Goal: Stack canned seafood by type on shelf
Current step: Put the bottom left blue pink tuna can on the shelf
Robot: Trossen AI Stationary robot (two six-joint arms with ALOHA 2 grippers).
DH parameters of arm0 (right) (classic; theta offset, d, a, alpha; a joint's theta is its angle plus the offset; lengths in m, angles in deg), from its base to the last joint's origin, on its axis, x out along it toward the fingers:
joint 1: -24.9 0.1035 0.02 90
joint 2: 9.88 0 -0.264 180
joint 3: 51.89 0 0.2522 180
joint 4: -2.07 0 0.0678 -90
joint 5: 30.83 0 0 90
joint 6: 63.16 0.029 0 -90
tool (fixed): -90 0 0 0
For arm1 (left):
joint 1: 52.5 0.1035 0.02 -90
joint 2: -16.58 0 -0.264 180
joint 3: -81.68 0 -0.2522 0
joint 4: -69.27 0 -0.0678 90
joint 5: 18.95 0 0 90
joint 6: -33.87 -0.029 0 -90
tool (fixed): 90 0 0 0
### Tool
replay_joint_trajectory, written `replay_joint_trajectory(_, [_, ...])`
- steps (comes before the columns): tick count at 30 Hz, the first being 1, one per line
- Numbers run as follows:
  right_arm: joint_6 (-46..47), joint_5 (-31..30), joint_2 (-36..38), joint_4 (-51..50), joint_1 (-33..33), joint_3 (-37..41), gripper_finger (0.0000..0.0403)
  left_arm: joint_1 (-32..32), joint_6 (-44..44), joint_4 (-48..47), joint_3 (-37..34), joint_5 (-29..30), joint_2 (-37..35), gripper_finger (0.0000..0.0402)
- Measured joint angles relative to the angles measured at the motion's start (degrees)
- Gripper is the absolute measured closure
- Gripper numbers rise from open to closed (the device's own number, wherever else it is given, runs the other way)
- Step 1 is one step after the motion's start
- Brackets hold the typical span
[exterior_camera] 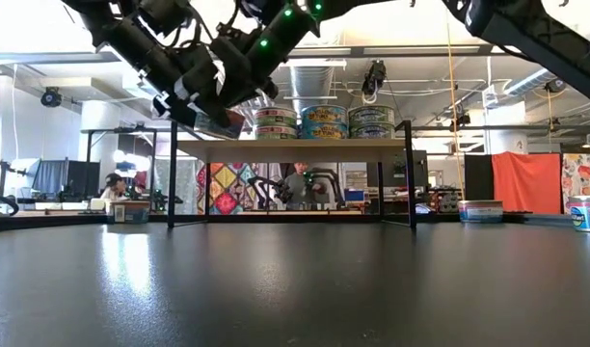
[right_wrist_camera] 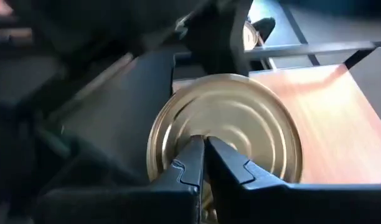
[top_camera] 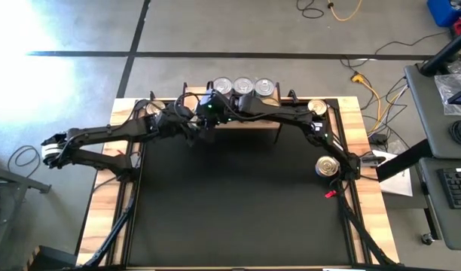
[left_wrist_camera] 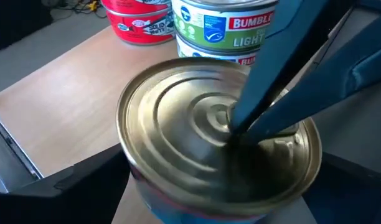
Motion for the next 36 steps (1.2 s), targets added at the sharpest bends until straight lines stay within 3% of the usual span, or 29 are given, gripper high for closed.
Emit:
replay_joint_trajectory(7, [0.89, 4.71, -1.14, 5.85, -0.51, 0.08, 0.0390, -0.05, -0.06, 0.92, 0.01, -1.57, 0.44, 0.0002])
replay_joint_trajectory(14, [4.46, 8.49, -3.02, 5.89, -2.14, -0.03, 0.0390, 0.18, -0.35, -8.02, 4.59, 0.26, 1.40, 0.0002])
replay_joint_trajectory(31, [6.94, 8.17, -3.16, 5.31, -3.46, -0.05, 0.0390, 0.54, -0.85, -14.71, 6.87, 0.26, -0.30, 0.0012])
replay_joint_trajectory(36, [6.99, 8.28, -3.16, 5.59, -4.11, -0.03, 0.0390, 0.50, -1.00, -21.17, 9.79, 0.44, -2.17, 0.0022])
